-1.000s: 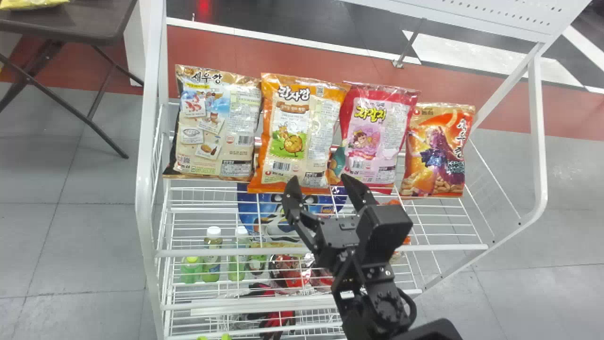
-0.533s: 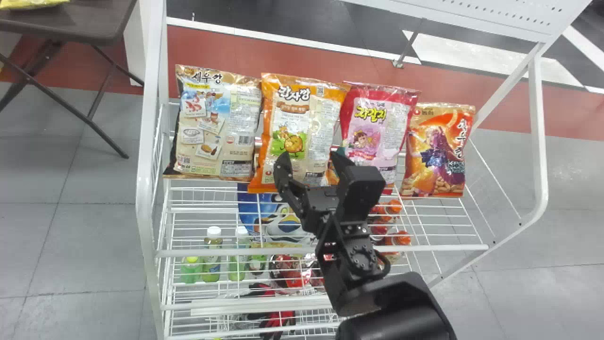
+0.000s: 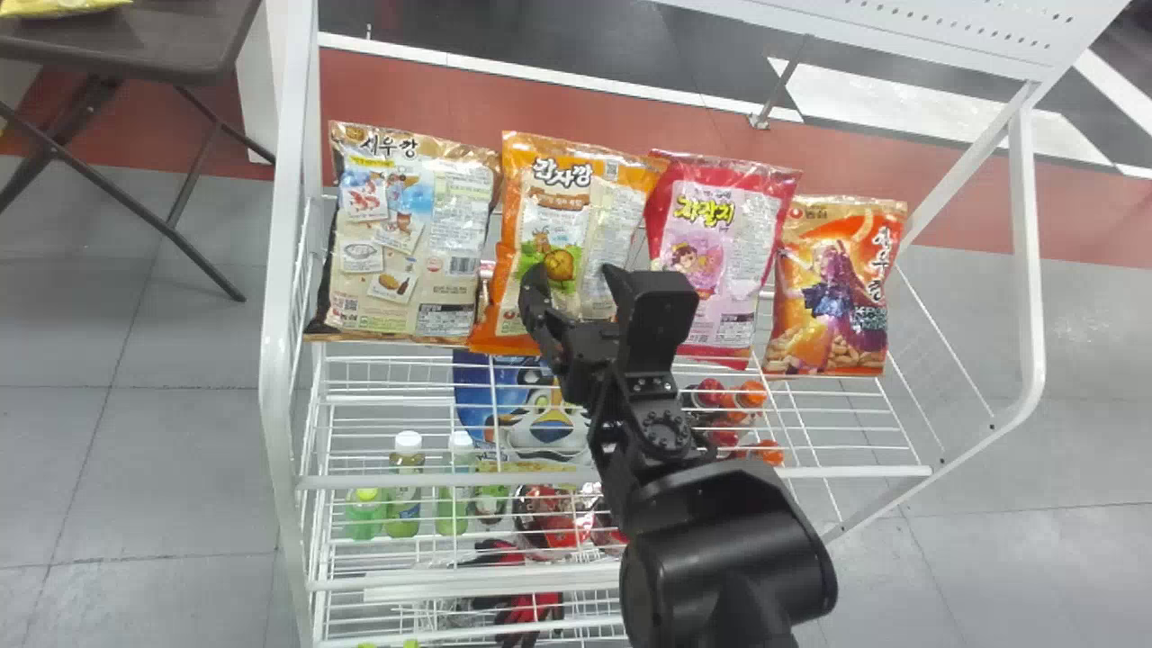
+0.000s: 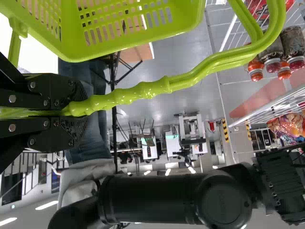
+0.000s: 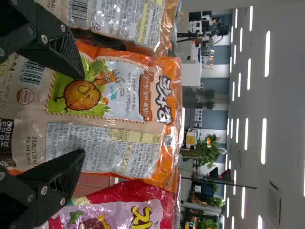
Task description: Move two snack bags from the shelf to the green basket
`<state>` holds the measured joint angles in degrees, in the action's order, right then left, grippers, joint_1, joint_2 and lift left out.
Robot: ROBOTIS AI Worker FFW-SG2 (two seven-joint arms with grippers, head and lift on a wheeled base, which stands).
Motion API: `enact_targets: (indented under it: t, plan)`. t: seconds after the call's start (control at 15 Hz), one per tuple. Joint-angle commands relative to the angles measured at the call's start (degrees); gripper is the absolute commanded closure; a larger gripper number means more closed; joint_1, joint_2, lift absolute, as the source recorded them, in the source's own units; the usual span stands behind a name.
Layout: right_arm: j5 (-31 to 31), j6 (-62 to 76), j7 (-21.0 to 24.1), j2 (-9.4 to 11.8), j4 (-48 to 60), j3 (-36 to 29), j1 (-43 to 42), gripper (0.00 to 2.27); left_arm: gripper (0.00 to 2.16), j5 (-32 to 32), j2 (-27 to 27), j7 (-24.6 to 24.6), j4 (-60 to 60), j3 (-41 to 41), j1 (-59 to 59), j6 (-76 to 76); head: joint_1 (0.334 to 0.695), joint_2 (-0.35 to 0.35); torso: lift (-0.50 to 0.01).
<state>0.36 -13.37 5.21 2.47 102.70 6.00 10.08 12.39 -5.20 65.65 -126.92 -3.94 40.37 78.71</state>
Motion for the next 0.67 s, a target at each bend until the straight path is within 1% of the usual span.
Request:
enact_targets:
  t: [0.0,0.07,0.13,0.27,0.4,0.6]
  plan:
    - [-0.4,-1.4,-0.4,0.0,-0.4,-0.1,-0.3,1.57,2.15,0.0,-0.2,0.0,0.1,0.1,0.0,0.0,0.695,-0.35,-0.016]
    - [-0.8,-1.4,-0.4,0.0,0.0,-0.1,0.1,2.1,2.15,0.0,-0.2,0.0,0.1,0.0,0.0,0.0,0.695,-0.35,-0.016]
    - [-0.8,-1.2,-0.4,0.1,0.6,-0.1,0.6,2.18,2.15,0.0,-0.2,0.0,0.1,0.0,0.0,0.0,0.695,-0.35,-0.016]
    - [-1.1,-0.7,0.0,0.3,3.0,0.0,2.2,2.22,2.15,0.0,-0.1,0.0,-0.1,-0.2,0.0,0.5,0.695,-0.35,-0.016]
    - [-2.6,2.0,2.3,1.0,6.2,-0.1,4.7,2.22,2.15,-0.2,-0.1,-0.1,-0.4,-0.5,0.0,0.7,0.695,-0.35,-0.016]
    - [-4.7,1.8,2.2,1.9,12.1,-0.6,8.5,2.22,2.15,-1.1,-0.1,-0.3,-1.4,-1.4,0.0,1.8,0.695,-0.35,-0.016]
